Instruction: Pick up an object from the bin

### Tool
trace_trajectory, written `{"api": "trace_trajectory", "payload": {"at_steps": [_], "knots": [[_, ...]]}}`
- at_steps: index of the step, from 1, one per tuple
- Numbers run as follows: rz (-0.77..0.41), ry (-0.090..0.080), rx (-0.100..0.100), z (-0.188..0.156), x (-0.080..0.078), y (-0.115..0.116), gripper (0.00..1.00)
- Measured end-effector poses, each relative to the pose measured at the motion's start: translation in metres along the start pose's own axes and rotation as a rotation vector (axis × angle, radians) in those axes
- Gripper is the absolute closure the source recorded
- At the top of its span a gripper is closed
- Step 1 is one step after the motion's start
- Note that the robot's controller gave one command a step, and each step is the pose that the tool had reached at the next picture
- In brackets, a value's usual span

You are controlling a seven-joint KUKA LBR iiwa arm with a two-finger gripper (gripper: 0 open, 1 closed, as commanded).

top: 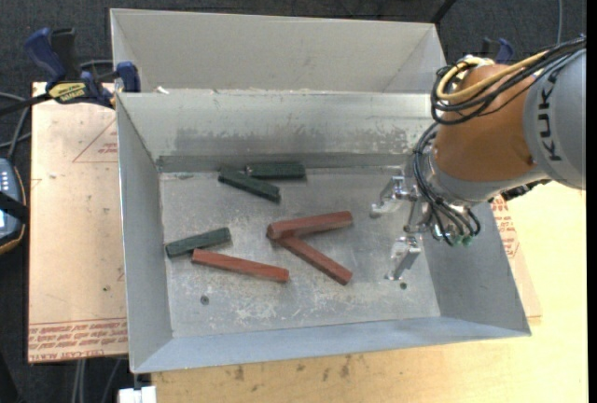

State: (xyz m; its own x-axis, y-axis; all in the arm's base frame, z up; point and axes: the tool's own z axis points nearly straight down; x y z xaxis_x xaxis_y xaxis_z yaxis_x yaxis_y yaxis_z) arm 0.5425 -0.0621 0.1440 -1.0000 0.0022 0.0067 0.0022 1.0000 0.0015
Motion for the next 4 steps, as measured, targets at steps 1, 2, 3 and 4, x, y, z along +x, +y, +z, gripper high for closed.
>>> {"api": "trace_trajectory", "payload": {"at_steps": [1, 2, 3, 4], "knots": [[-0.002, -0.007, 0.001, -0.004, -0.002, 0.000, 0.00], [-0.053, -0.028, 0.002, 0.065, -0.072, 0.034, 1.00], [-0.054, -0.028, 0.002, 0.065, -0.072, 0.034, 1.00], [-0.531, -0.009, 0.003, -0.051, -0.103, 0.047, 1.00]]}}
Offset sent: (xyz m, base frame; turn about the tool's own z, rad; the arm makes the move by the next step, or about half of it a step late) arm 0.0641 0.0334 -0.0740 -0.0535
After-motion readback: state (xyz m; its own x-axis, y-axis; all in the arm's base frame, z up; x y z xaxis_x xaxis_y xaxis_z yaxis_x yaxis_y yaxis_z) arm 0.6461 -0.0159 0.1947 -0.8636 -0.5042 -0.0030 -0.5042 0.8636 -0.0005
